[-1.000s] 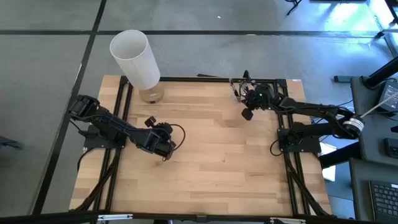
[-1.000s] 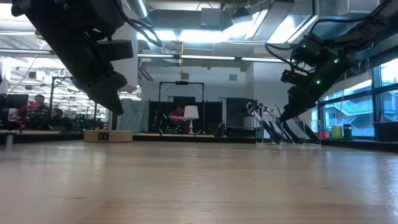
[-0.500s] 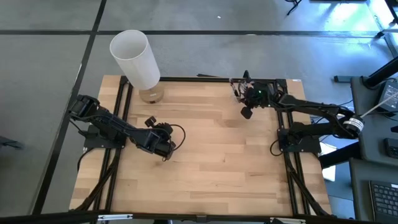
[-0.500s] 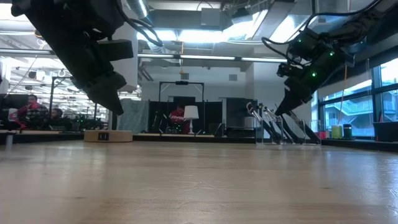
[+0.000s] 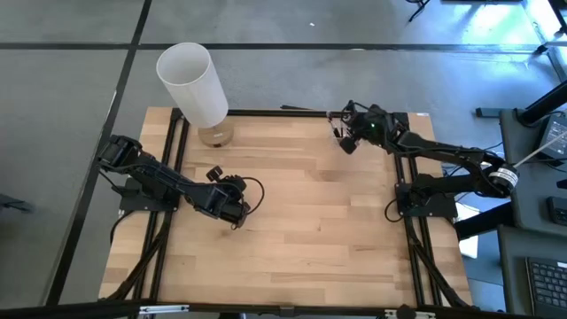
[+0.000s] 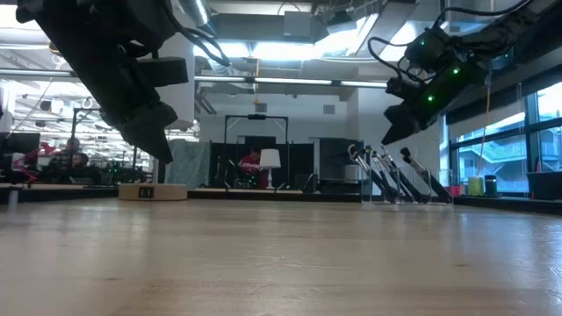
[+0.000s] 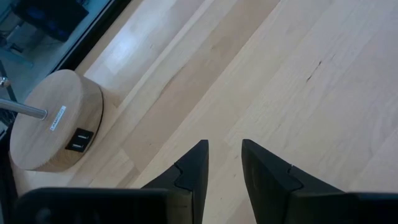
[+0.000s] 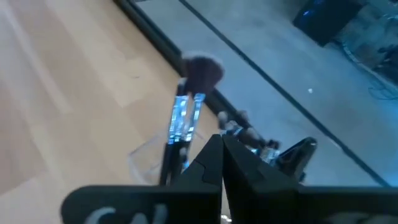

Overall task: Put items in baskets/containers
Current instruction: Return to Home Position

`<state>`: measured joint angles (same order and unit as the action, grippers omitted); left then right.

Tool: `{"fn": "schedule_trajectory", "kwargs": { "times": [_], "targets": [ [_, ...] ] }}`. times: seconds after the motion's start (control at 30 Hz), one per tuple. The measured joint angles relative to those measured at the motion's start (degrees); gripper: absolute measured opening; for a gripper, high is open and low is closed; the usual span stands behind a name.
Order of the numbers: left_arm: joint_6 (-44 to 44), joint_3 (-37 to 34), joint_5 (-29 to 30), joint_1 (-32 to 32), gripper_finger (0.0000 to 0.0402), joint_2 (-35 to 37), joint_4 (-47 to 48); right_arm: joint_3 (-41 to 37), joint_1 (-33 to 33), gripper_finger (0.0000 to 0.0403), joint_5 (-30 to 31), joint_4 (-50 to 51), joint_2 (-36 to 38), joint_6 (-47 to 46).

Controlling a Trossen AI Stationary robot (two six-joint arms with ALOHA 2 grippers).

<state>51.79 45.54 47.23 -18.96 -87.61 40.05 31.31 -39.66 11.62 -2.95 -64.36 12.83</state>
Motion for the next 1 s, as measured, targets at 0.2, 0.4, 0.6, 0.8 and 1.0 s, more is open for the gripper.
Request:
{"fn": "schedule_trajectory", "kwargs": {
  "times": [0.2, 0.4, 0.6, 0.8, 1.0],
  "targets": [
    [-0.03, 0.00, -0.13, 0.00, 0.0089, 0.00, 0.03, 0.00, 0.02, 0.0006, -2.30, 2.58, 0.00, -0.68],
    [-0.03, 0.00, -0.62, 0.00, 0.0089, 0.00, 0.04, 0.00, 0.29, 0.0006, -2.39, 7.56, 0.00, -1.90],
    [-0.02, 0.00, -0.51, 0.00, 0.0089, 0.00, 0.03, 0.00, 1.85, 0.0006, -4.09, 10.14, 0.00, -5.17],
    [-0.01, 0.00, 1.18, 0.00, 0.0088, 0.00, -0.47, 0.00, 7.59, 0.0006, -5.76, 7.78, 0.02, -8.85],
    [-2.27, 0.00, 2.40, -0.04, 0.0088, 0.00, -4.09, -0.79, 18.44, 0.0006, -10.64, -0.09, -0.19, -19.52]
  ]
}}
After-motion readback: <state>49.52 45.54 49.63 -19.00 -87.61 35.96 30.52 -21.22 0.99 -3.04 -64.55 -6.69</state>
